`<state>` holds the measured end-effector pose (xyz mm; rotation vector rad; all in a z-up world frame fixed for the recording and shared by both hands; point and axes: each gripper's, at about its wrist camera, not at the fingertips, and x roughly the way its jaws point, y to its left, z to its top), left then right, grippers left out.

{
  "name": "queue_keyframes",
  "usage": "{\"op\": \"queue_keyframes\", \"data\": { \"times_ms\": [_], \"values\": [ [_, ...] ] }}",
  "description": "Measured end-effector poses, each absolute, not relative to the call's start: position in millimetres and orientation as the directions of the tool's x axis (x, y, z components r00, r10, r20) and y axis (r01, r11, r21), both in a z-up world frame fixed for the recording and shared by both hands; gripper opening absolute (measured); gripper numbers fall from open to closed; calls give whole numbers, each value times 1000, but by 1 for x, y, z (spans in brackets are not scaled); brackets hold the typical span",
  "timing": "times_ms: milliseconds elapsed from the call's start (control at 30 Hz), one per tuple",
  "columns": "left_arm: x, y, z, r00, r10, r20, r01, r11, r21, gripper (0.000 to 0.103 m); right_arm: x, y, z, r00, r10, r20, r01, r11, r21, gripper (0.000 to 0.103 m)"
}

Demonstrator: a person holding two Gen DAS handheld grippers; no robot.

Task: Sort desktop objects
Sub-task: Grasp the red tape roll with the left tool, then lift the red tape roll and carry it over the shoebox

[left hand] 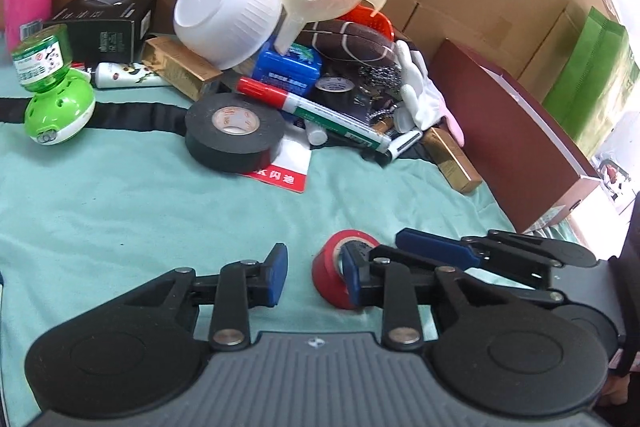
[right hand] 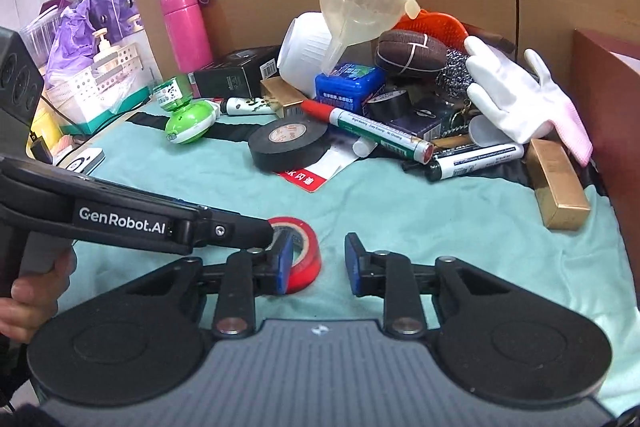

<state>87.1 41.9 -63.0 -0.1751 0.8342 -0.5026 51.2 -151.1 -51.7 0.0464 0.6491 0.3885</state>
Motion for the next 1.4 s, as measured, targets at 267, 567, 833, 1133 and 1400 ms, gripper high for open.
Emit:
{"op": "queue_keyframes", "data": {
  "times_ms": [267, 567, 833, 1133, 1400],
  "values": [
    [91, 41, -69, 517, -541, -663, 391, 838, -379, 28, 57, -156, -56, 708, 394, -586, -321, 919, 230, 25],
    [80, 31, -62, 543, -514, -664, 408, 853, -326, 16, 52, -159, -55, 693, 443, -569, -356, 896, 264, 9],
    [64, 13, -36, 576, -538, -616, 443, 838, -318, 15, 27, -174, -30, 760, 408, -505, -348, 913, 214, 8],
    [67, -64, 19, 583, -642, -497, 591, 755, -282, 13, 2, -237, 27, 896, 253, -365, -223, 967, 123, 8],
    [81, -153, 51, 501, -745, -442, 721, 641, -264, 13, -10, -314, 62, 954, 82, -289, -60, 995, 82, 8]
  ]
}}
